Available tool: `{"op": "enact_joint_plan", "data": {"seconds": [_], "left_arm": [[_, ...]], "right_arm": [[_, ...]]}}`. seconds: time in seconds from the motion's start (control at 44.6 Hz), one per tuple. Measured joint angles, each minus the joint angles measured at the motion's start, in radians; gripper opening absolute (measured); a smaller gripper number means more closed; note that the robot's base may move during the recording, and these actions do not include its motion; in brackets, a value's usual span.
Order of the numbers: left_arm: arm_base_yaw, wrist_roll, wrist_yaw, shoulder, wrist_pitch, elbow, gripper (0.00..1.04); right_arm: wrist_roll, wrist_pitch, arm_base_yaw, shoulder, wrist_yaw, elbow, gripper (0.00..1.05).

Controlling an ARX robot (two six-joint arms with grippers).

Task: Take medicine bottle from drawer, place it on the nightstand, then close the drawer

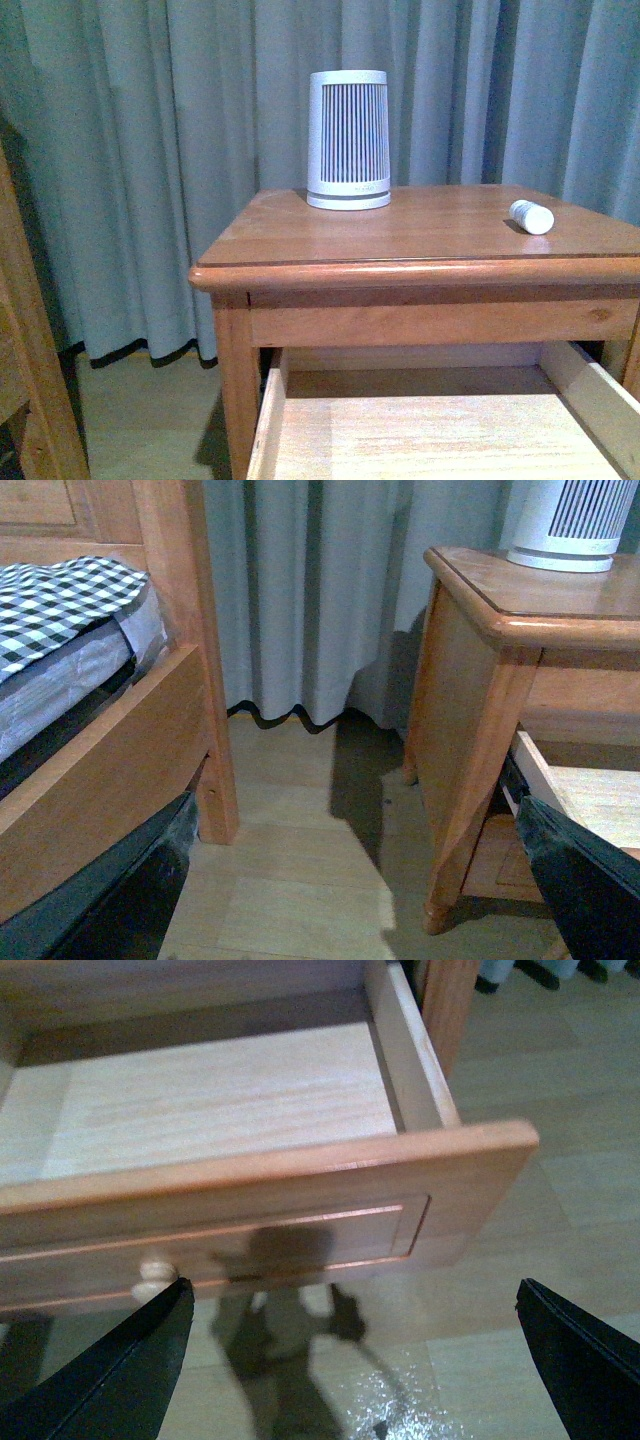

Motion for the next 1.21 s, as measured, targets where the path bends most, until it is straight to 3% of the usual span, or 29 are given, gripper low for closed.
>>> {"op": "enact_joint_plan", "data": {"seconds": [0.359, 0.583, 0.807, 1.211], "left_arm": [[0.000, 0.000, 0.000, 0.000, 0.000, 0.000, 0.98], [0.000, 0.000, 0.000, 0.000, 0.000, 0.000, 0.98], [0.000, 0.000, 0.000, 0.000, 0.000, 0.000, 0.98], [0.000, 0.000, 0.000, 0.000, 0.000, 0.000, 0.98]], "right_arm": [[-0.028, 0.833, -0.058, 0.719, 0.004, -0.069, 0.98], [-0.084, 1.077, -0.112, 1.028, -0.025, 0.029, 0.98], [-0.180, 1.118, -0.175, 1.175, -0.037, 0.188, 0.98], [-0.264, 0.901, -0.271, 1.281, -0.118, 0.583, 0.98]]}}
